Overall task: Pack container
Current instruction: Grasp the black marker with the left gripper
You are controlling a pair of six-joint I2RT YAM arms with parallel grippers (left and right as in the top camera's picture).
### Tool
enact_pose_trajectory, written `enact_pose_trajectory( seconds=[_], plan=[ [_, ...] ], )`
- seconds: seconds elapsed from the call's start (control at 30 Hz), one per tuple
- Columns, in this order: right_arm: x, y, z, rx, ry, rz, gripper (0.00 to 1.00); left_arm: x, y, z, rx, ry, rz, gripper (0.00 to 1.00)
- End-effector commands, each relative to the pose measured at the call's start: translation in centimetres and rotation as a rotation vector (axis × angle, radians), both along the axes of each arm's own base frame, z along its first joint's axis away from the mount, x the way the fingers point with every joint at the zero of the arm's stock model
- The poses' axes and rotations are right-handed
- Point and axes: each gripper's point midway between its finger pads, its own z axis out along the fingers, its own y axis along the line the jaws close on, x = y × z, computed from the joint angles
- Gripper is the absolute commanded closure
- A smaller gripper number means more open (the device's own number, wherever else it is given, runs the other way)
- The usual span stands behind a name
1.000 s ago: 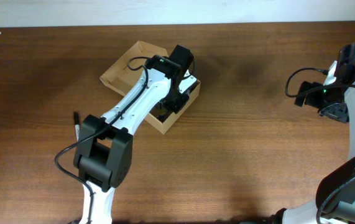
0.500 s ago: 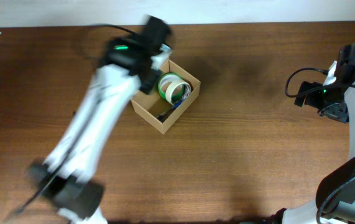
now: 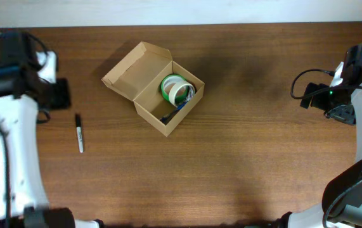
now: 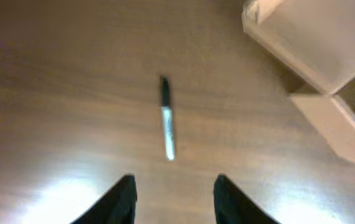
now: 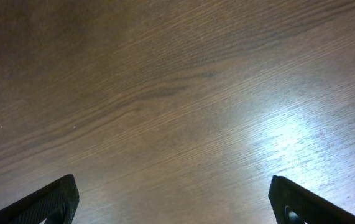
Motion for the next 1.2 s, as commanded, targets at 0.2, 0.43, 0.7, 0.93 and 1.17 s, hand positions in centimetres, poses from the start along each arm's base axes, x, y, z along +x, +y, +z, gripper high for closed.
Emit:
enact_pose_trajectory(
  seconds=[0.2,0.43,0.7,0.93,1.17],
  plan=[
    [-0.1,0.0,-0.3,0.006,0.006,-0.01,0.01,-3.0,-0.6,-13.1,-0.056,0.146,0.1,0.62],
    [-0.1,0.0,-0.3,0.006,0.006,-0.01,0.01,-2.8,0.6,-14.9,0.014,0.12,0.098,0.63],
    [-0.1,0.0,-0.3,0.006,0.006,-0.01,0.01,-2.5,2.4,-17.5,0.021,0.153,0.133,0.62],
    [-0.1,0.0,-0.3,0.006,0.006,-0.01,0.01,-2.4,3.1,-20.1,-0.033,0.184,0.141,0.62],
    [-0.1,0.0,-0.3,0.006,0.006,-0.01,0.01,-1.9,2.1,-22.9,-0.098,0.211,0.114,0.62]
  ],
)
